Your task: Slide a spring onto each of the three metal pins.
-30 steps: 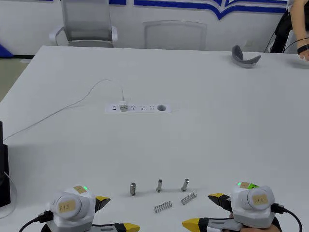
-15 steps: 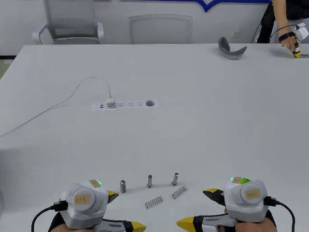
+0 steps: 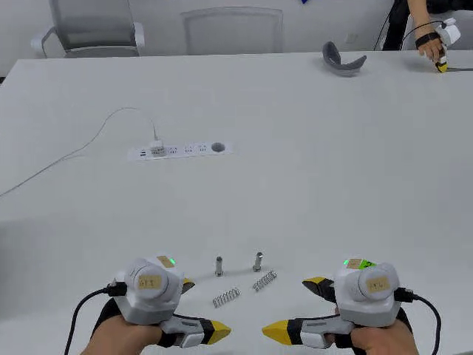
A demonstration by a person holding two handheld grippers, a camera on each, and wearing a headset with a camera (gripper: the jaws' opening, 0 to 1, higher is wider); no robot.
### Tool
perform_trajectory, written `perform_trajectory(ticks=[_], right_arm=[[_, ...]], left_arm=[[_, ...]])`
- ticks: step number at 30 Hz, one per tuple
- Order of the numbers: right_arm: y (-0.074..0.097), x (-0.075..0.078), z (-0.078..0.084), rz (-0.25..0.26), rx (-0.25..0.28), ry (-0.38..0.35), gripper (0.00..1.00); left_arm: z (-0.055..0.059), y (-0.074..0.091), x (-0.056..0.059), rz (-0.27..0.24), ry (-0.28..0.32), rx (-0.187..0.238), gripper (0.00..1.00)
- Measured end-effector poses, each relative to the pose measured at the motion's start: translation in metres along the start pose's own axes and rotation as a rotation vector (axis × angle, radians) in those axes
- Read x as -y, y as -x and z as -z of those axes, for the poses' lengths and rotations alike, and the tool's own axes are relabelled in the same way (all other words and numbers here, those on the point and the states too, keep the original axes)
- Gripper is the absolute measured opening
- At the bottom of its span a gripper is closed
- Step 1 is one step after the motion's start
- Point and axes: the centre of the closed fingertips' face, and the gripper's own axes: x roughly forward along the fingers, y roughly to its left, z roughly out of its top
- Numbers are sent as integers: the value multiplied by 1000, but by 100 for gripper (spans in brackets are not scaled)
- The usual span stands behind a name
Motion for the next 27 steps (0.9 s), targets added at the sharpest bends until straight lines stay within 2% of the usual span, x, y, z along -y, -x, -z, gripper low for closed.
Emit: perform_trajectory(ticks=[6,12,19,27], right_arm=[[0,0,2,-4,-3,-6,82],[-1,-2,2,-13,-3,-18,83],[0,-5,1,-24,-6,-13,84],[1,-7,8,-27,-20,-21,84]], left_arm=[[-2,-10,-2,4,-2,-10,66],[-1,-18,-7,-1,6,-9,59],[7,-29,-13,-11,21,-29,50],[13,-38,-22,-46,46,-42,37]])
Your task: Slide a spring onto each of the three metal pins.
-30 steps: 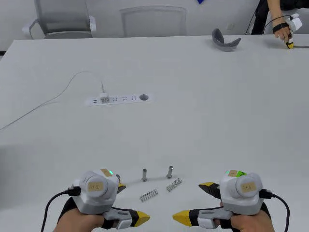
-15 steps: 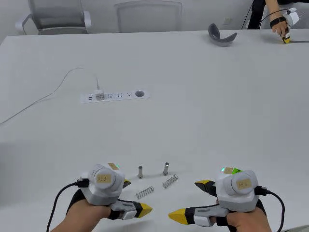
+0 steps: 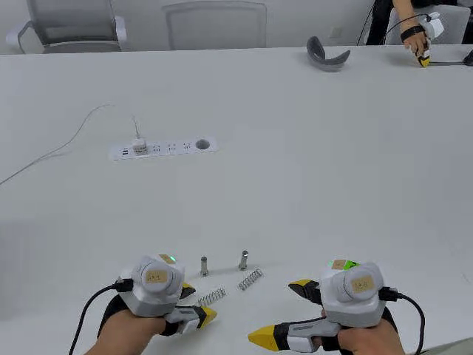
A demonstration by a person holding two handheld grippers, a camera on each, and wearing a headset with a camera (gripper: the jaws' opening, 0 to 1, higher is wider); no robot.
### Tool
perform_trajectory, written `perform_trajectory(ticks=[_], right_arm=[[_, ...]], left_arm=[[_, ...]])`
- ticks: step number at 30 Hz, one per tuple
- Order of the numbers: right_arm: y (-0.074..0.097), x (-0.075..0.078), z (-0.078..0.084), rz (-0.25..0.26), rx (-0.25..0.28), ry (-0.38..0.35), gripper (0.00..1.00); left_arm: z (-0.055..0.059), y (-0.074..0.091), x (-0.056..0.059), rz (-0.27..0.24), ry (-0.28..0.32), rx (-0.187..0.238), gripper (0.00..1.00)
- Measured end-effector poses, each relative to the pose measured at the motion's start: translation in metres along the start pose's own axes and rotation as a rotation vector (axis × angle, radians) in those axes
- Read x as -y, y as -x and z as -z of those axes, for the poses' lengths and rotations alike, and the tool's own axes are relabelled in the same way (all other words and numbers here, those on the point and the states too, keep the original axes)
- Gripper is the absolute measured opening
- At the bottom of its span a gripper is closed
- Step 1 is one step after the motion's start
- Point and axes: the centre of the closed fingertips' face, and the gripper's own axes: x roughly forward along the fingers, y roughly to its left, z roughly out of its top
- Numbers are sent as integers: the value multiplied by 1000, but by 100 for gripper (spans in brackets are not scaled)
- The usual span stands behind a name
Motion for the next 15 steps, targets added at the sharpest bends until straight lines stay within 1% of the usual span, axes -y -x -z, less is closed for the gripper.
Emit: perform_trajectory(ticks=[8,13,14,15], right_arm=[[-5,-5,3,-13,-16,4,84],[-9,-9,2,-23,-27,14,84],[-9,-9,2,-23,-27,15,84],[-9,-9,2,-24,-27,15,84]], left_arm=[[4,-11,-3,-22,8,-12,25],[3,-17,-5,-39,-11,-11,20],[0,-18,-6,-45,-30,5,19],[4,-18,-4,-44,-20,-12,18]])
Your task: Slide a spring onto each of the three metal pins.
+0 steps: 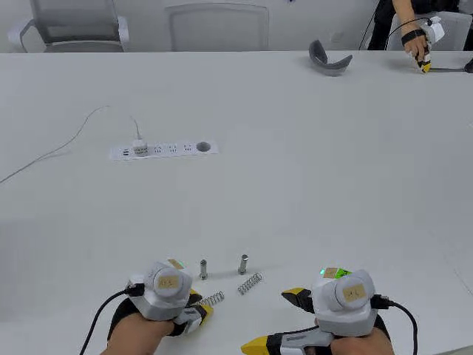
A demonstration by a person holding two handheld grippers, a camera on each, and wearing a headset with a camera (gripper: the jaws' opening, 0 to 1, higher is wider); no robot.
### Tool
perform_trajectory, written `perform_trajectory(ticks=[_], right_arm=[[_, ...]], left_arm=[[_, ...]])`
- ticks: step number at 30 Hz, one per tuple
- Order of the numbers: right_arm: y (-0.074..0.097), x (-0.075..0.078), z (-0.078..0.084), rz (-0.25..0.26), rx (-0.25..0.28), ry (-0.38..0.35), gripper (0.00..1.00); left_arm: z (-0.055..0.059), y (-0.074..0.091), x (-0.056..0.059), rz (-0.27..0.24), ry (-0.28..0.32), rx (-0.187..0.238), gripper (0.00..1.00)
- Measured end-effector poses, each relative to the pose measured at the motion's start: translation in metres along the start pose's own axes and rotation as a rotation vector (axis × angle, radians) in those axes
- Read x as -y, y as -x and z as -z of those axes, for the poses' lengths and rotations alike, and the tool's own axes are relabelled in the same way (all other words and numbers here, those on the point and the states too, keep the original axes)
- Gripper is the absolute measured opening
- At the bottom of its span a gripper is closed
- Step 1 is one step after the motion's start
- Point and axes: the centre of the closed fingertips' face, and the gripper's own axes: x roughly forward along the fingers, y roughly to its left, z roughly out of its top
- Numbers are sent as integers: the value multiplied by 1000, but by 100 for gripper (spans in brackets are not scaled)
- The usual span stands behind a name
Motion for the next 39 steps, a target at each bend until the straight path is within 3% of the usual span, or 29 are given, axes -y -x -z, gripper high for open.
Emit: perform_trajectory(ticks=[5,11,13,18,31,39], right_arm=[[-2,-1,0,-5,-5,7,84],[-3,-2,0,-10,-7,7,84],[-6,-3,2,-13,-15,9,84],[-10,-10,2,-26,-15,8,83],[-21,-23,-1,-85,4,-1,81],[-27,-35,-6,-131,7,-9,79]], left_arm=[[-1,1,-3,-23,-50,2,11],[2,4,2,-17,29,-6,11],[2,7,3,-18,29,1,11],[8,20,13,-2,43,15,11],[35,61,20,-4,91,34,11],[38,85,18,-26,114,69,11]])
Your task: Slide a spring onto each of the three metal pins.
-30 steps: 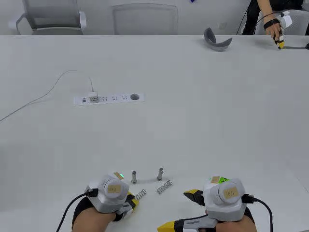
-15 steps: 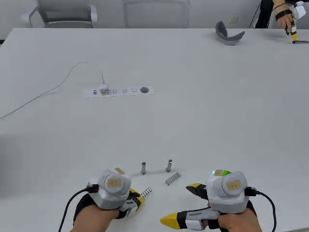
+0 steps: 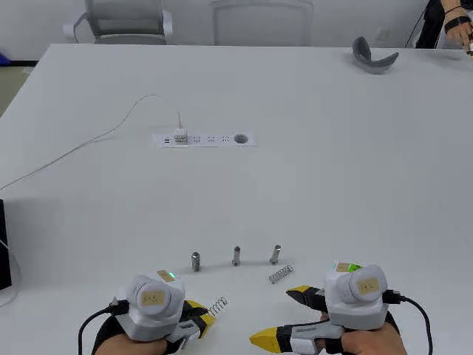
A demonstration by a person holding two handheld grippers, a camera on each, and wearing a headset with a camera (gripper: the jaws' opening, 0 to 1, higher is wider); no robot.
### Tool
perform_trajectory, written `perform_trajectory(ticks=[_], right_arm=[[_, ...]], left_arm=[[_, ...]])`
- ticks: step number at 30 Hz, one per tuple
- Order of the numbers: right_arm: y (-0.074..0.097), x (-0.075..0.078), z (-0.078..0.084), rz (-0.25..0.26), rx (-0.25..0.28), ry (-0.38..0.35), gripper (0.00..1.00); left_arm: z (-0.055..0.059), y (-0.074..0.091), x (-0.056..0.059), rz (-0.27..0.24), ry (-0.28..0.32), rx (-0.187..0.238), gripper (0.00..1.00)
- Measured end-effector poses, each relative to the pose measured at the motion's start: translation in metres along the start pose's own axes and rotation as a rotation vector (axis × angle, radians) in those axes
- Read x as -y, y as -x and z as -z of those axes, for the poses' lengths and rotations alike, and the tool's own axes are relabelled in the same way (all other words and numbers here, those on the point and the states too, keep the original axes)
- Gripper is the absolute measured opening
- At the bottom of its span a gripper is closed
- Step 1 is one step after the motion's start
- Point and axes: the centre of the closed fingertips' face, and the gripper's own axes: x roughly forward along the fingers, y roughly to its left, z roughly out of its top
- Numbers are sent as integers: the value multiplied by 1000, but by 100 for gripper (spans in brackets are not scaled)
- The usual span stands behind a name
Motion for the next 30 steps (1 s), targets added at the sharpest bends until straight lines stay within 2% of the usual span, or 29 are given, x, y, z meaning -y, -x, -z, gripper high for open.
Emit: perform_trajectory(ticks=[17,26,30], right_arm=[[-18,-28,-21,-115,-9,4,71],[-35,-48,-48,-213,11,2,63],[-45,-59,-59,-263,0,8,59]], left_arm=[[-16,38,-5,4,-74,61,11],[-28,56,-6,23,-128,106,11],[-35,63,-3,37,-151,129,11]])
